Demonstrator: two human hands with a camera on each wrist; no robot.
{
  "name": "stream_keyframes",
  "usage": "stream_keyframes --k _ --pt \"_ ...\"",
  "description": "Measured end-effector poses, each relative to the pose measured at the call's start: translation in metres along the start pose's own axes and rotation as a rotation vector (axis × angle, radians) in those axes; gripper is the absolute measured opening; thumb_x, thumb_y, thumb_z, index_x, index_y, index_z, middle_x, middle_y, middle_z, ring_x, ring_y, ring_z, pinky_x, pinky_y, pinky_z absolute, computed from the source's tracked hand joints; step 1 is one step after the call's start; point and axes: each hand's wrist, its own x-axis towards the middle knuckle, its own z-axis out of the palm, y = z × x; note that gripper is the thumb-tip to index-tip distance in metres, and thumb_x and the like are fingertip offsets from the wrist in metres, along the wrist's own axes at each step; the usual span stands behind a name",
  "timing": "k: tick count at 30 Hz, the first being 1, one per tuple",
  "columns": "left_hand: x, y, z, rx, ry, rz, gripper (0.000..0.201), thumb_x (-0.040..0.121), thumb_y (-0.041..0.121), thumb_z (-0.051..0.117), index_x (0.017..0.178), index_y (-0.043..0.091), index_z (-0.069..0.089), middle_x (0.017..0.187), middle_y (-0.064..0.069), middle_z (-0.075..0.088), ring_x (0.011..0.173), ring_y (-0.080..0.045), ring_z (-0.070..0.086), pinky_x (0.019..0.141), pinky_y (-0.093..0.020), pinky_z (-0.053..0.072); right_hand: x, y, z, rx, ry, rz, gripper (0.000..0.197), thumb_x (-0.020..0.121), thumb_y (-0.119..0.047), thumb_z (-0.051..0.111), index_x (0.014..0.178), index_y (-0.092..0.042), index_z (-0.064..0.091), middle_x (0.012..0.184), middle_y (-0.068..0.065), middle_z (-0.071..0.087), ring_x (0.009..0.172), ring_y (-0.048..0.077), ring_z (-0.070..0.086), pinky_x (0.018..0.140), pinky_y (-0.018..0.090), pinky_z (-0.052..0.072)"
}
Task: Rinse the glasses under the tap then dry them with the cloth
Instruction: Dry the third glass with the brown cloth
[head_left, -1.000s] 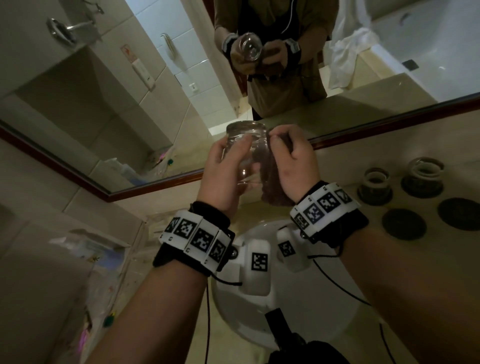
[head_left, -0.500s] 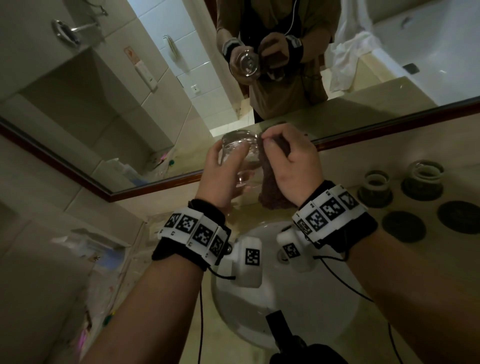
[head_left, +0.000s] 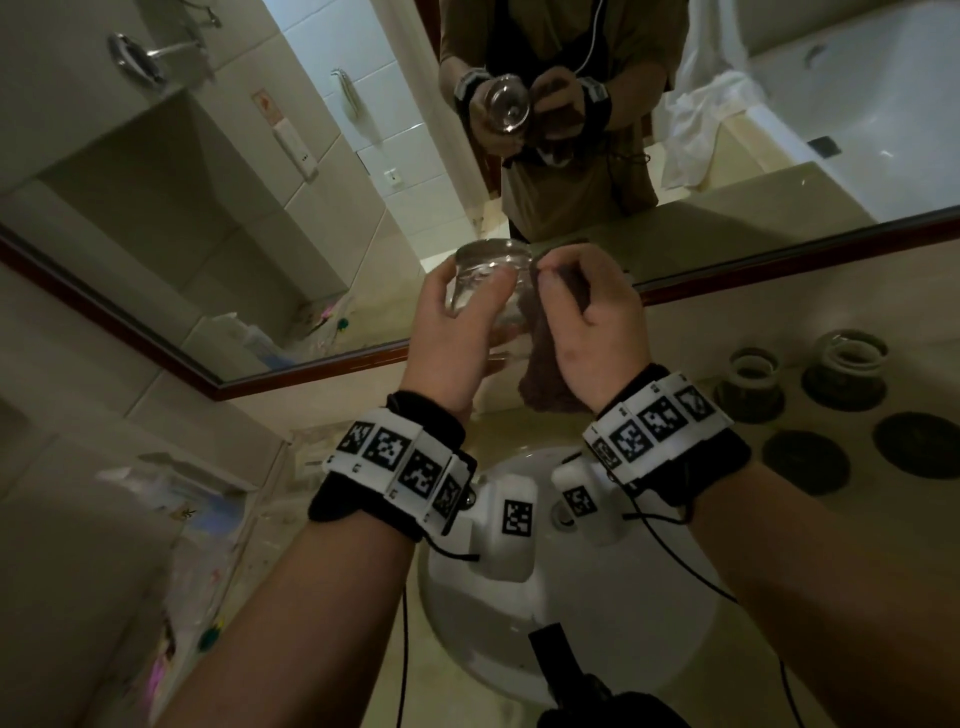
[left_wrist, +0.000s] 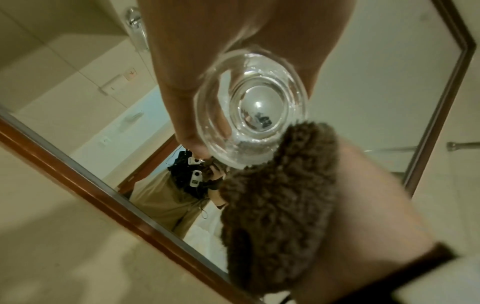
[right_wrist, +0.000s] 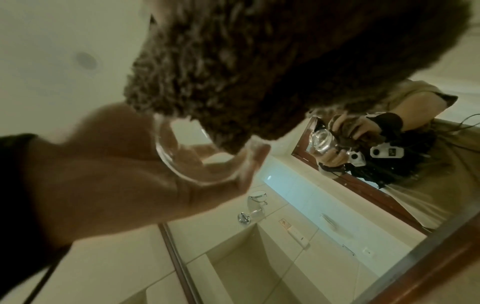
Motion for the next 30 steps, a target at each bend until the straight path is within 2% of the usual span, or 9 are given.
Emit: stream_keyframes --k 3,8,11,13,15,18,21,24,30 --pt "-0.002 0.003 0.002 -0.061 -0.089 0.001 0.036 0.094 0.033 0.059 0.127 0.023 0.053 0.100 -0.003 0.069 0.082 -0.021 0.065 0.069 -0.035 0.054 0.005 0.004 -0.004 0.070 -0.020 0.119 0.008 0.095 -0.015 0.048 0.093 -0.021 0.054 0.090 -0.005 0.058 0.081 0.007 0.055 0.074 0.009 0.041" --pt "0.001 0.000 -0.001 -0.021 -0.136 -0.050 0.032 0.097 0.033 0.054 0.127 0.024 0.056 0.085 0.010 0.071 0.088 -0.017 0.065 0.078 -0.036 0.052 0.006 0.013 -0.004 0.041 -0.038 0.135 0.010 0.093 -0.012 0.052 0.089 -0.019 0.057 0.082 -0.014 0.056 0.075 0.000 0.053 0.071 0.005 0.039" --pt "0.002 -0.001 0.003 0.134 -0.087 0.015 0.046 0.097 0.035 0.054 0.141 0.029 0.041 0.107 0.002 0.067 0.092 -0.014 0.067 0.080 -0.033 0.054 0.005 0.017 -0.004 0.008 -0.028 0.149 0.012 0.093 -0.012 0.052 0.087 -0.022 0.056 0.081 -0.017 0.054 0.076 -0.008 0.052 0.069 0.002 0.036" --pt "0.002 -0.004 0.005 0.184 -0.069 0.059 0.051 0.090 0.042 0.063 0.135 0.031 0.042 0.117 0.000 0.066 0.102 -0.019 0.067 0.089 -0.037 0.054 0.004 0.015 -0.003 0.000 -0.020 0.145 0.010 0.092 -0.014 0.052 0.087 -0.022 0.056 0.082 -0.015 0.055 0.075 -0.003 0.052 0.070 0.002 0.036" --pt "0.004 -0.006 0.005 0.141 -0.035 0.048 0.056 0.086 0.035 0.070 0.134 0.024 0.045 0.113 -0.001 0.067 0.097 -0.019 0.069 0.076 -0.032 0.057 0.003 0.010 -0.003 0.015 -0.021 0.125 0.006 0.090 -0.018 0.052 0.088 -0.021 0.057 0.085 -0.010 0.058 0.080 0.003 0.054 0.074 0.007 0.040" --pt "0.006 -0.004 0.000 0.081 -0.026 0.001 0.042 0.091 0.028 0.064 0.130 0.022 0.051 0.098 0.002 0.066 0.079 -0.013 0.067 0.056 -0.024 0.050 0.003 -0.002 -0.003 0.036 -0.018 0.046 0.009 0.088 -0.021 0.051 0.089 -0.019 0.060 0.089 -0.004 0.061 0.085 0.007 0.056 0.079 0.015 0.043" --pt "0.005 -0.004 -0.004 -0.008 -0.070 -0.032 0.028 0.094 0.032 0.058 0.120 0.022 0.059 0.085 0.006 0.068 0.074 -0.011 0.064 0.057 -0.024 0.049 0.005 -0.008 -0.004 0.003 0.017 -0.019 0.014 0.091 -0.020 0.050 0.093 -0.013 0.063 0.092 -0.001 0.061 0.086 0.009 0.057 0.081 0.013 0.042" --pt "0.002 -0.001 -0.003 -0.074 -0.164 -0.038 0.035 0.093 0.035 0.058 0.123 0.018 0.059 0.098 -0.005 0.067 0.084 -0.021 0.062 0.065 -0.031 0.051 0.008 0.001 -0.006 0.040 -0.036 0.134 0.009 0.095 -0.018 0.050 0.093 -0.020 0.058 0.089 -0.006 0.060 0.081 0.005 0.056 0.075 0.009 0.041" --pt "0.005 -0.003 -0.003 -0.020 -0.089 -0.060 0.026 0.094 0.032 0.059 0.118 0.021 0.061 0.090 0.000 0.066 0.081 -0.019 0.061 0.062 -0.029 0.047 0.006 0.004 -0.005 0.008 -0.058 0.105 0.012 0.091 -0.019 0.051 0.092 -0.016 0.063 0.090 -0.005 0.062 0.086 0.011 0.058 0.079 0.018 0.044"
